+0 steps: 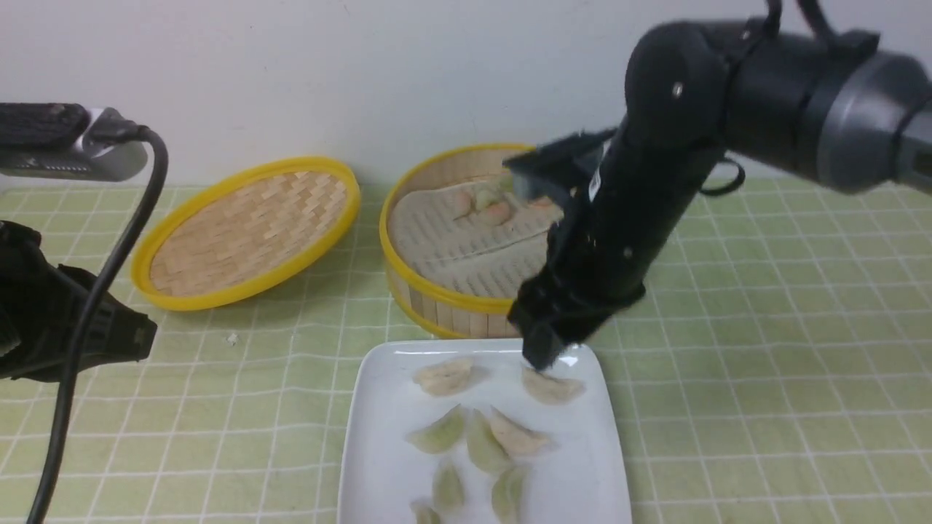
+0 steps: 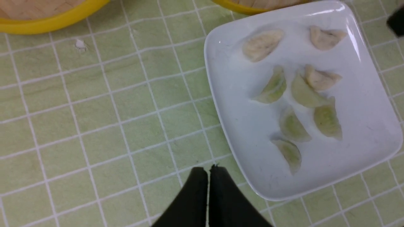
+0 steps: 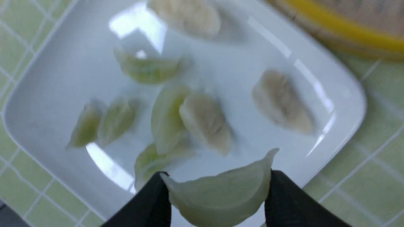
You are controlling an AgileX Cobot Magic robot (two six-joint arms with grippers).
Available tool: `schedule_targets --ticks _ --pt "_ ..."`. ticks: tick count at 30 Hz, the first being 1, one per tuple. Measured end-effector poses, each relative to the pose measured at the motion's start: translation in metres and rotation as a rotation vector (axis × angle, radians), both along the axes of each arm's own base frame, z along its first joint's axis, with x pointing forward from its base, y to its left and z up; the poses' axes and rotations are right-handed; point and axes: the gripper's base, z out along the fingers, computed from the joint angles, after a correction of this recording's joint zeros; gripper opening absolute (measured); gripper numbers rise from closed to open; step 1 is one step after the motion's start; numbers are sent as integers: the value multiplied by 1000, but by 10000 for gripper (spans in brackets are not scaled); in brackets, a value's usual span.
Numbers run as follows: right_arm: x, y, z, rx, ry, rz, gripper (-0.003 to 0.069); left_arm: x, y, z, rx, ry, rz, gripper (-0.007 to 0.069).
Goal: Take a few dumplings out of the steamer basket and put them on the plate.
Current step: Use the right arm to put the dumpling into the plate, then use the left arm to grab a dumpling from the steamer
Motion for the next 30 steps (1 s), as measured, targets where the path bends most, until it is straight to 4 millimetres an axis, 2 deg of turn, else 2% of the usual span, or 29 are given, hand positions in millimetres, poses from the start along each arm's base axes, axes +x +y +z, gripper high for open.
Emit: schedule_targets --ticks 3,6,11,16,20,24,27,30 --pt "-14 1 -20 -40 67 4 353 0 0 0 -4 -6 2 -6" --pt "-21 1 -30 -55 96 5 353 5 -1 1 -27 -23 12 -6" --pt "-18 -1 -33 -67 51 7 379 34 -8 0 -137 -11 43 -6" --pt "-17 -1 -33 -70 44 9 536 91 -29 7 -152 -5 -39 -6" --pt "-17 -1 -33 -70 46 8 579 127 -52 2 -145 10 -111 -6" --pt "-18 -4 -34 -106 47 22 562 162 -72 -7 -129 50 -179 -6" --pt "-18 -8 -31 -135 28 20 489 196 -87 -17 -115 74 -223 -6" --pt "-20 -11 -21 -135 -1 13 407 222 -93 -25 -112 66 -231 -6"
